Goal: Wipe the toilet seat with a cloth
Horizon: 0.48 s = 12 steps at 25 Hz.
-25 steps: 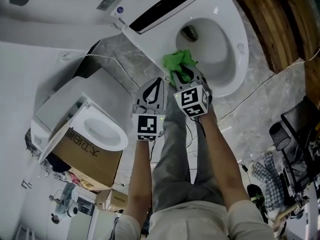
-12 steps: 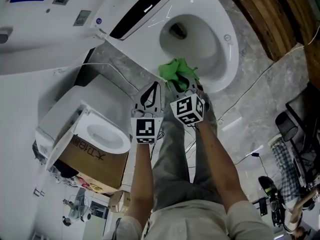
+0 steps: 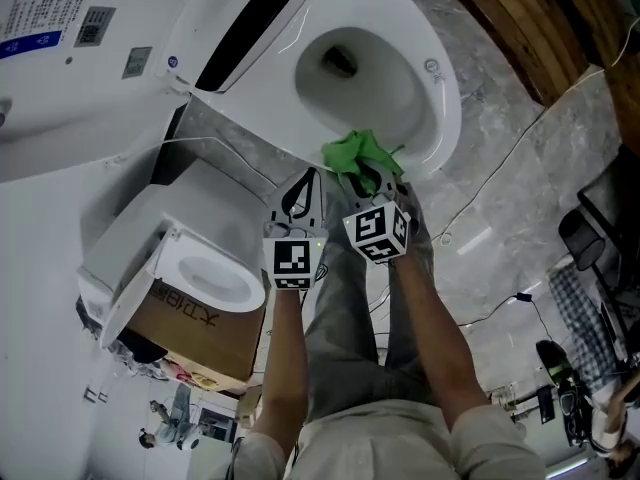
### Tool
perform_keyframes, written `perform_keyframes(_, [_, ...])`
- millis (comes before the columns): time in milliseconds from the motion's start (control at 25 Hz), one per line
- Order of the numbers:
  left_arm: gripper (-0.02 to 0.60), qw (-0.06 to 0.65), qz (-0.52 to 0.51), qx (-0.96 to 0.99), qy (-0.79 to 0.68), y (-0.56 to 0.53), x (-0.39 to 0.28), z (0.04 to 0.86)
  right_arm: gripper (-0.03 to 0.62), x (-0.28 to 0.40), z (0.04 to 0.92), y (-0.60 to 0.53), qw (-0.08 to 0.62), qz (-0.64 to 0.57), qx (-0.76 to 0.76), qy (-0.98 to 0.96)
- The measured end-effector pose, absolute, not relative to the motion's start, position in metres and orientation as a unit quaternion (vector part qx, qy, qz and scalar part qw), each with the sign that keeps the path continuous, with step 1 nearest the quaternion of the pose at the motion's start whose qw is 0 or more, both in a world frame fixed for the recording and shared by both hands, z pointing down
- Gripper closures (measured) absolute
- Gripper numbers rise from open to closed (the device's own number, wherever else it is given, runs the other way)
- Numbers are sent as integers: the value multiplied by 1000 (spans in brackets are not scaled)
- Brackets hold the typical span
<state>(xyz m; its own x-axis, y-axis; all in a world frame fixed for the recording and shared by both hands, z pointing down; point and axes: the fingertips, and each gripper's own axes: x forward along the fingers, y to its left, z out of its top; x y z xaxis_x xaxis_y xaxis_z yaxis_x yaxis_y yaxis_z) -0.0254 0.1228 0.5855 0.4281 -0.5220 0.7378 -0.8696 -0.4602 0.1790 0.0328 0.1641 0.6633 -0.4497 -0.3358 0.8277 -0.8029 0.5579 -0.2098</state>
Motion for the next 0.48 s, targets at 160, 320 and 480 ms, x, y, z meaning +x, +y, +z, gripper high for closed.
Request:
perform_keyframes(160, [569,281,312,801,-427,126,-12,587,499,46,663,172,385,309,362,-791])
perform_keyframes(320, [569,282,315,805,-415,130,1,589,499,63,664,179,385,315,372,-784])
perform_keyframes(480, [569,282,317,811,-404,132,16,589,499,83,664,185,387,319,384,-775])
